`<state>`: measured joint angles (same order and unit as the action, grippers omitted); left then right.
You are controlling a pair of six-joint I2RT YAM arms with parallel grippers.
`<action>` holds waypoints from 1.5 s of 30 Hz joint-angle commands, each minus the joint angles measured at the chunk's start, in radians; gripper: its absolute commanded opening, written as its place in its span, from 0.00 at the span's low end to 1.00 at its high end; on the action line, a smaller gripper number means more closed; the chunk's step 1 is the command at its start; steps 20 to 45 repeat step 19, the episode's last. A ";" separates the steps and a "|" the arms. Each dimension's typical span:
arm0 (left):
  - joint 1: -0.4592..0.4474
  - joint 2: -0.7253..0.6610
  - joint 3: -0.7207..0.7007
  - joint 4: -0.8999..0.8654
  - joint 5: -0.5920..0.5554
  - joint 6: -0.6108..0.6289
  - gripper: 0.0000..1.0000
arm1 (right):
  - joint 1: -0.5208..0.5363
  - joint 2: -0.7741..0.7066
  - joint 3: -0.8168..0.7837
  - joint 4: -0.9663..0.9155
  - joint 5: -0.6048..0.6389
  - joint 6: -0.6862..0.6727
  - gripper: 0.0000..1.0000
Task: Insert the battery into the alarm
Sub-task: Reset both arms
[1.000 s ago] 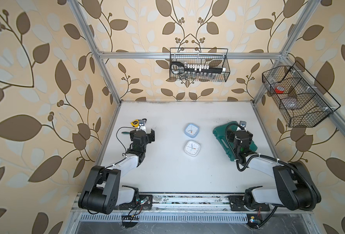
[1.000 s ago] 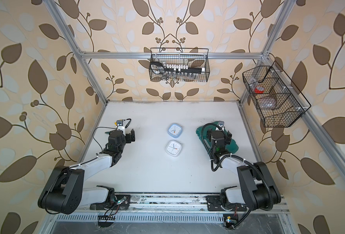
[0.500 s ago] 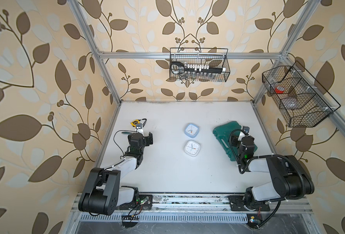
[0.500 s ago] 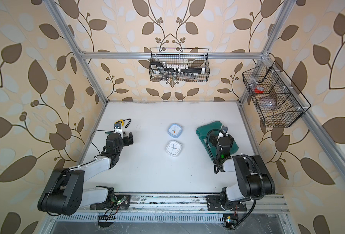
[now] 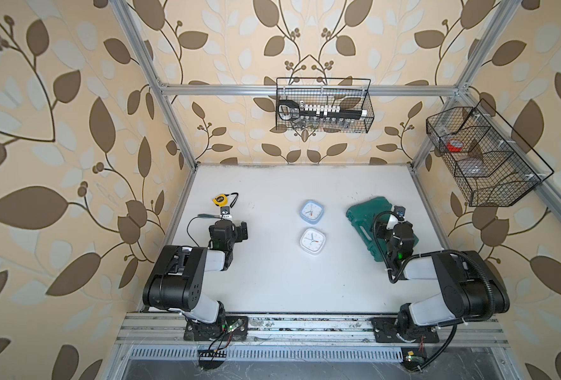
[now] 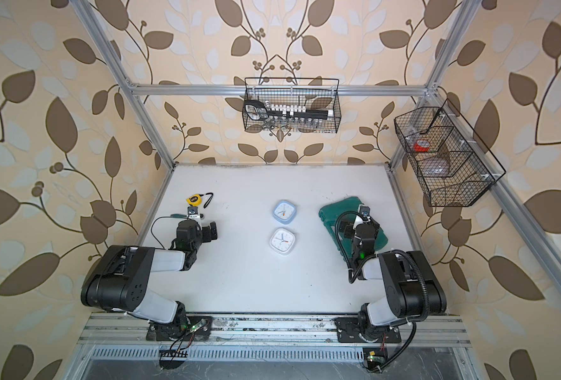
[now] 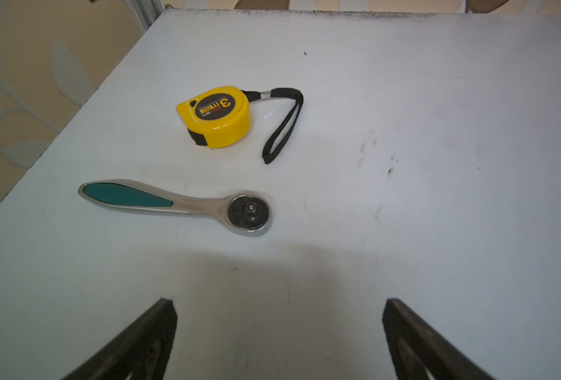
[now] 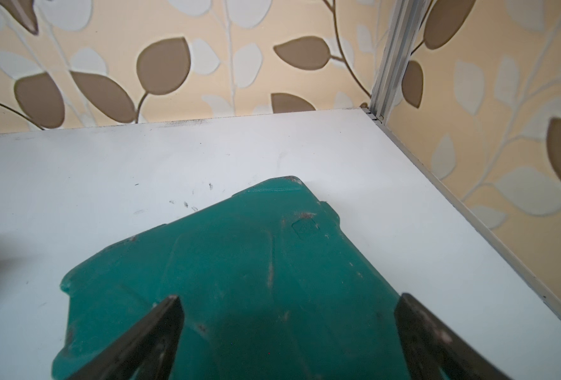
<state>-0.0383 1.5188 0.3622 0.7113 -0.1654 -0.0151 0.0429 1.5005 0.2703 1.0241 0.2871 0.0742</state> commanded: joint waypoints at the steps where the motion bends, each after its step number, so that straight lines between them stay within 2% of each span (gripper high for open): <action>1: 0.002 -0.022 0.020 0.037 0.012 -0.014 0.99 | -0.004 0.005 0.002 0.024 -0.010 -0.001 1.00; 45: 0.003 -0.024 0.021 0.032 0.013 -0.016 0.99 | -0.004 0.002 -0.001 0.029 -0.010 0.001 1.00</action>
